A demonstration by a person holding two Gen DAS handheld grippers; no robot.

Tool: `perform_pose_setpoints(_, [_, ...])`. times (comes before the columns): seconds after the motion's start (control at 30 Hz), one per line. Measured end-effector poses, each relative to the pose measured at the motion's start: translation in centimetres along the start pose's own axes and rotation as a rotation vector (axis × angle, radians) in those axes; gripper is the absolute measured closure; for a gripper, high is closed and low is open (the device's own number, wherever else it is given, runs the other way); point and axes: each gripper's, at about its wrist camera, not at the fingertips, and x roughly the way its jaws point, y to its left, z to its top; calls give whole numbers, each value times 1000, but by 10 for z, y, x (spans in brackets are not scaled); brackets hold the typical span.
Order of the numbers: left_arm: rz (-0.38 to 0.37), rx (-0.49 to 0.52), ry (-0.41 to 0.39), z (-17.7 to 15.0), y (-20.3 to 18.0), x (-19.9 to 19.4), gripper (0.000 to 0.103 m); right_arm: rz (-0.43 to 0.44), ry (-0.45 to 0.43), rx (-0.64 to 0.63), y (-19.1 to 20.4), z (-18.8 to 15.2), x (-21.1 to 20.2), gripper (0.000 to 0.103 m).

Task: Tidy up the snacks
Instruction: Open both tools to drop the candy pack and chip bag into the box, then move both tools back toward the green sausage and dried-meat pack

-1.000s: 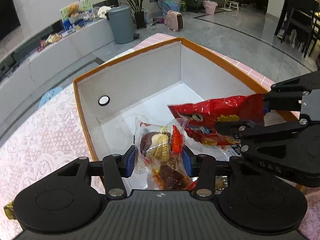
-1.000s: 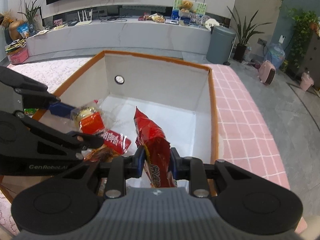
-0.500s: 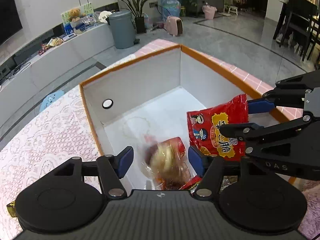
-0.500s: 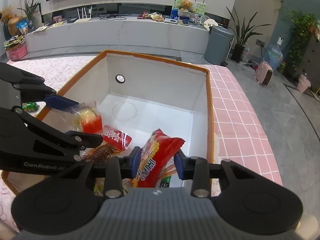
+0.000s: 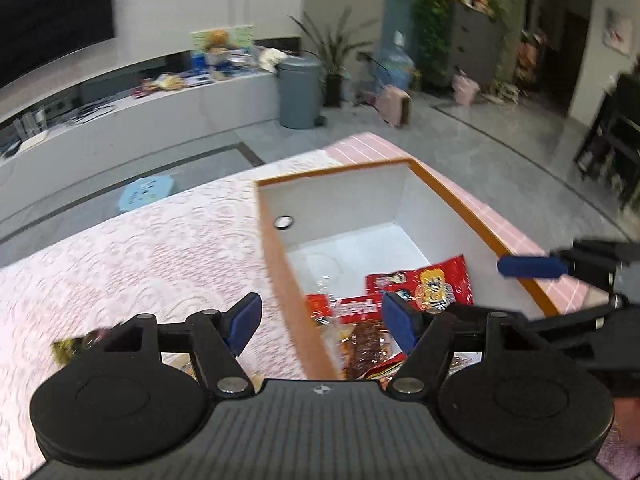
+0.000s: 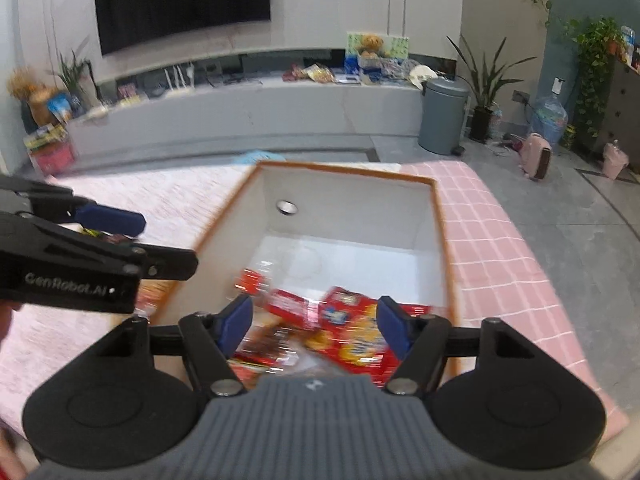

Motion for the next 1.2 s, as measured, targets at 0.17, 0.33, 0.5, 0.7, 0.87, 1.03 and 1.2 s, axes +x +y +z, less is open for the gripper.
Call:
perform_pose_setpoints(0.17, [50, -70, -31, -9, 24, -28, 22, 83, -68, 26, 35, -7, -19, 36])
perform_pose_setpoints(0.33, [96, -146, -59, -27, 48, -53, 22, 160, -143, 13, 78, -14, -30, 34])
perform_pose_setpoints(0.5, [122, -210, -83, -42, 76, -65, 22, 208, -173, -29, 115, -18, -26, 24])
perform_pose_setpoints(0.7, [128, -291, -69, -64, 112, -61, 22, 215, -141, -86, 152, -18, -8, 18])
perform_pose_setpoints(0.87, [126, -335, -47, -88, 135, -56, 22, 182, -101, -118, 175, -20, 15, 18])
perform_pose_setpoints(1.03, [119, -398, -23, -110, 160, -47, 22, 149, -56, -164, 191, -29, 43, 18])
perform_pose_setpoints(1.2, [107, -446, 12, -131, 176, -33, 22, 138, -3, -178, 192, -40, 67, 18])
